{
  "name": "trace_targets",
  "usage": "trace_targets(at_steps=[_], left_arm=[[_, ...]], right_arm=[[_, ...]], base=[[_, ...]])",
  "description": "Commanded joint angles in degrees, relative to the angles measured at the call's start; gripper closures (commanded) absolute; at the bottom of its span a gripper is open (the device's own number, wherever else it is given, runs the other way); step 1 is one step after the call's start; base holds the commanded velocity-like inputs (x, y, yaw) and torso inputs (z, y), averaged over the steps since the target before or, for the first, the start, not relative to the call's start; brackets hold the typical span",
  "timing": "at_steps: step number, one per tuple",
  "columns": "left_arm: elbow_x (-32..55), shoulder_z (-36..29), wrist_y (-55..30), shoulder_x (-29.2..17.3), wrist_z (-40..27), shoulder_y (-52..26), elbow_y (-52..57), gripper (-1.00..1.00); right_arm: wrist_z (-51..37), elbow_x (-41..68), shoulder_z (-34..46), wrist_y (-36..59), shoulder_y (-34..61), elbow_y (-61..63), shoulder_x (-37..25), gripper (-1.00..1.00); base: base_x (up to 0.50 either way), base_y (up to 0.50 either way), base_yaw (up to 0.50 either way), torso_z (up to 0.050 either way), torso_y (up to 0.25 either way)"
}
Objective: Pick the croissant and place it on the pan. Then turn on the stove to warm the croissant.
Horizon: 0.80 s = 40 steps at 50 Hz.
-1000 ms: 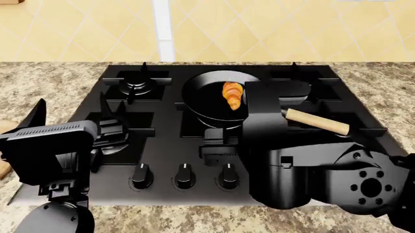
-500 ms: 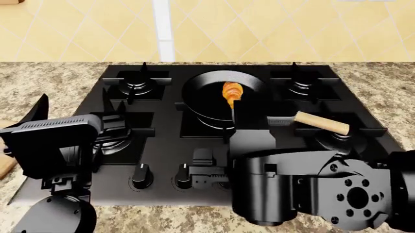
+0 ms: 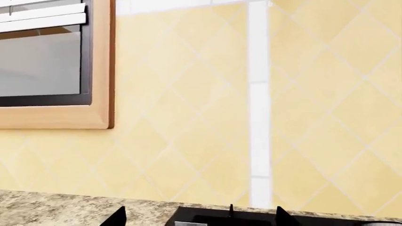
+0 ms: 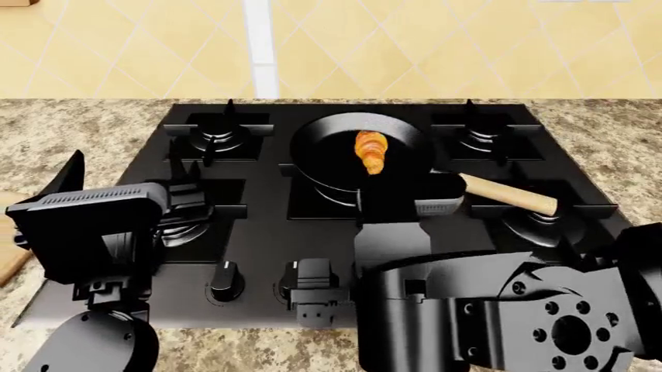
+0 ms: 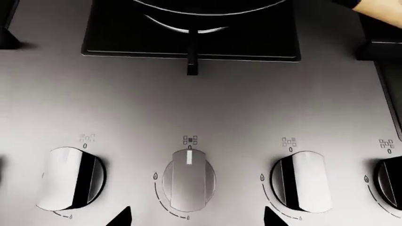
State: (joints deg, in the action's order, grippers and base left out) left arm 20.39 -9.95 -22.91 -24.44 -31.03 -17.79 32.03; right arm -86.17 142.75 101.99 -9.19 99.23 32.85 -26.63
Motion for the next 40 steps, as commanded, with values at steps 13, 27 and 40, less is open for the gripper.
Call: trace_targets(at_steps=[13, 27, 40], left_arm=[[0.1, -0.3, 1.4, 0.2, 0.3, 0.5, -1.3, -1.0], [-0.7, -1.2, 1.3, -0.1, 0.1, 0.9, -1.5, -1.0], [-0.9, -1.8, 2.0, 0.1, 0.3, 1.1, -2.2, -1.0]], right_arm=[[3.8, -2.7, 3.3, 2.8, 3.4, -3.1, 2.8, -1.0], [5.8, -4.7, 4.0, 1.1, 1.1, -3.0, 2.0, -1.0], [4.5, -5.3, 4.5, -1.1, 0.4, -2.4, -0.1, -1.0]], base=[[0.0, 0.0, 0.0, 0.0, 0.0], [0.0, 0.0, 0.0, 0.0, 0.0], [0.0, 0.0, 0.0, 0.0, 0.0]])
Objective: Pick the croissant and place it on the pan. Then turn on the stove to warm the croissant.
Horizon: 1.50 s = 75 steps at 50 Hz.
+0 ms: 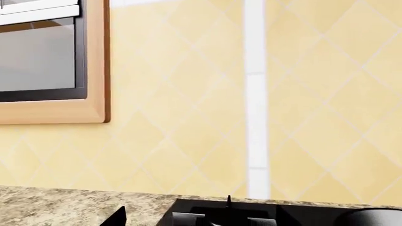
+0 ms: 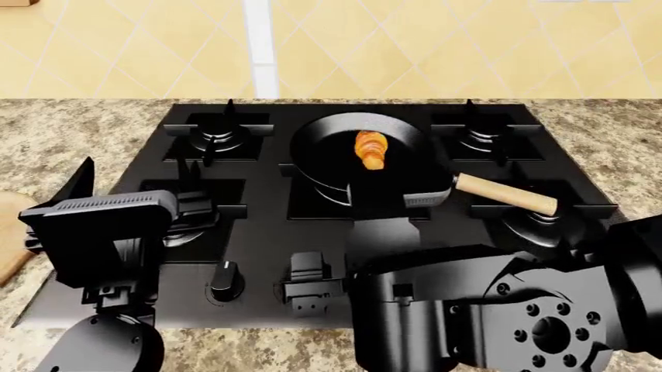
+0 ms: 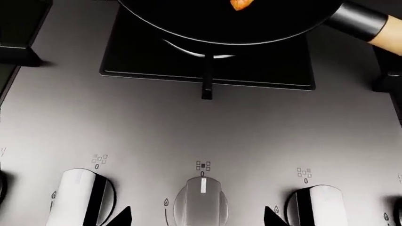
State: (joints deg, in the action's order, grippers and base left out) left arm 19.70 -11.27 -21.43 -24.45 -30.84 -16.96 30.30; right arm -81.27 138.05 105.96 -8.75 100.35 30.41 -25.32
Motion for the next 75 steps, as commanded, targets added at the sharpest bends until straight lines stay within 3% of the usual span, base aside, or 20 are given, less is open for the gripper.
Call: trace_targets(at_steps=[1, 45, 46, 75], left_arm=[[-0.2, -0.5, 0.5, 0.1, 0.1, 0.2, -0.6, -1.0], [0.0, -0.6, 2.0, -0.1, -0.2, 1.5, -1.2, -1.0], [0.0, -0.6, 2.1, -0.1, -0.1, 1.5, -1.2, -1.0], [0.1, -0.9, 2.2, -0.2, -0.3, 1.3, -1.5, -1.0]], right_arm=[[-0.3, -0.5, 0.5, -1.5, -0.7, 0.0, -1.6, -1.0], [1.4, -1.2, 2.8, -0.5, -3.0, -2.0, 1.0, -1.0], [1.4, -1.3, 2.8, -0.6, -3.1, -2.0, 1.1, 1.0], [1.1, -4.2, 4.1, 0.6, -1.3, -1.9, 1.5, 1.0]], base=[[0.0, 0.0, 0.0, 0.0, 0.0], [0.0, 0.0, 0.0, 0.0, 0.0], [0.0, 0.0, 0.0, 0.0, 0.0], [0.0, 0.0, 0.0, 0.0, 0.0]])
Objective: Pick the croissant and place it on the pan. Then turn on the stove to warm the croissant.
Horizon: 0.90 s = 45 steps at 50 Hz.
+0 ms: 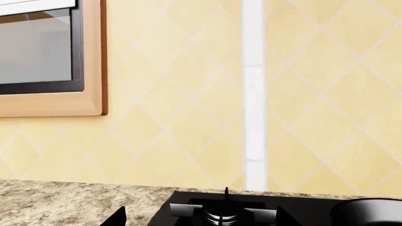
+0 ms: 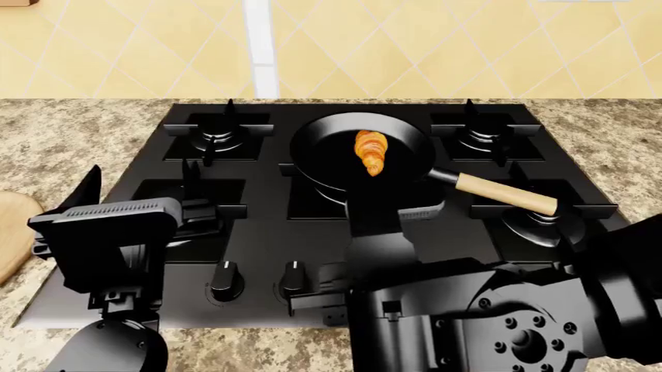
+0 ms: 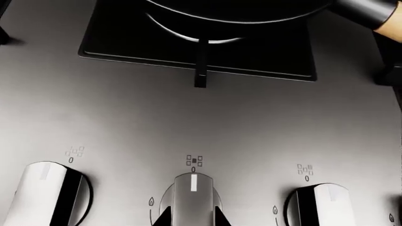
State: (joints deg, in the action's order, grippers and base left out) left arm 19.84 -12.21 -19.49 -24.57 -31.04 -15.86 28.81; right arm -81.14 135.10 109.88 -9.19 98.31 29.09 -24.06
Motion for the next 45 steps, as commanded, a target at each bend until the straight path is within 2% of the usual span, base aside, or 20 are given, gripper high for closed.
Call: trace_targets(at_steps=[1, 17, 29, 45], left_arm=[[-0.1, -0.1, 0.2, -0.1, -0.2, 0.2, 0.0, -1.0], [-0.1, -0.4, 0.2, -0.1, -0.5, 0.5, 0.2, -1.0], [-0.1, -0.4, 0.1, -0.3, -0.7, 0.6, 0.5, -1.0], [0.2, -0.5, -0.1, -0.3, -0.7, -0.1, 0.3, -1.0]], right_arm=[[1.1, -1.4, 0.3, 1.3, 0.9, -0.6, 0.2, 1.0], [5.8, -6.3, 2.8, 5.9, 1.4, -1.2, -0.1, 1.0], [6.7, -5.8, 3.0, 6.8, 0.7, -0.1, -0.1, 1.0], [9.2, -6.5, 5.2, 13.1, 2.9, -1.1, 1.5, 1.0]], base=[[0.0, 0.0, 0.0, 0.0, 0.0], [0.0, 0.0, 0.0, 0.0, 0.0], [0.0, 0.0, 0.0, 0.0, 0.0], [0.0, 0.0, 0.0, -0.002, 0.0]])
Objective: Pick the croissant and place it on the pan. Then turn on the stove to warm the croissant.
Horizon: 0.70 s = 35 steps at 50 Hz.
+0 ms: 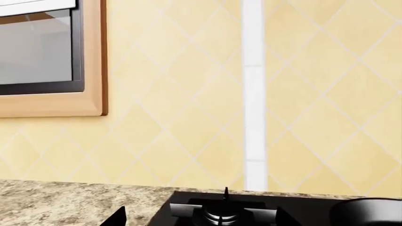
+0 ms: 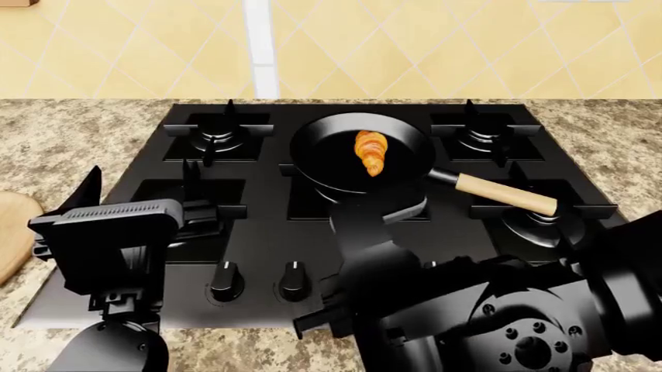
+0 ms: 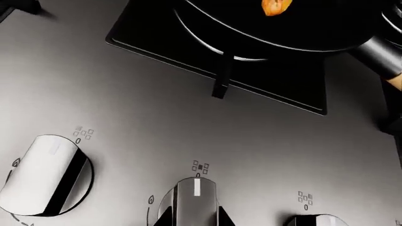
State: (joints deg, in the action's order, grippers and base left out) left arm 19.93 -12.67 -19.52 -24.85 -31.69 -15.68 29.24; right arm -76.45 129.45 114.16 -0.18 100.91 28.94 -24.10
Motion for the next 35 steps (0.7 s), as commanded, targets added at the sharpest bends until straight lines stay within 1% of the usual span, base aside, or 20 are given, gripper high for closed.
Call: trace_targets(at_steps=[1, 11, 24, 27, 30, 35], left_arm=[[0.0, -0.1, 0.0, 0.0, -0.1, -0.2, -0.1, -1.0], [0.2, 0.1, -0.2, -0.3, -0.4, 0.0, 0.5, -1.0], [0.2, 0.2, -0.3, -0.7, -0.6, 0.0, 0.9, -1.0], [0.5, 0.3, -0.6, -0.8, -0.6, -0.2, 1.2, -1.0], [2.8, 1.0, -1.8, -0.7, -0.3, -0.8, 2.7, -1.0], [2.0, 0.9, -1.1, -0.9, -0.5, -0.4, 2.3, -1.0]], right_arm=[[4.8, -1.1, 1.1, 4.7, 0.5, -1.1, 1.6, 1.0], [5.7, -2.8, 1.3, 5.9, 1.1, -0.9, 1.6, 1.0], [7.4, -4.5, 0.9, 5.6, -0.4, -0.2, 1.6, 1.0], [7.4, -4.6, 0.9, 5.4, -0.7, -0.1, 1.6, 1.0], [7.3, -4.6, 0.9, 5.5, -0.7, 0.0, 1.6, 1.0], [8.1, -5.6, 1.6, 6.6, -0.6, -0.7, 1.2, 1.0]], base=[[0.0, 0.0, 0.0, 0.0, 0.0], [0.0, 0.0, 0.0, -0.001, 0.0], [0.0, 0.0, 0.0, -0.002, 0.0], [0.0, 0.0, 0.0, 0.0, 0.0], [0.0, 0.0, 0.0, -0.003, 0.0], [0.0, 0.0, 0.0, 0.0, 0.0]])
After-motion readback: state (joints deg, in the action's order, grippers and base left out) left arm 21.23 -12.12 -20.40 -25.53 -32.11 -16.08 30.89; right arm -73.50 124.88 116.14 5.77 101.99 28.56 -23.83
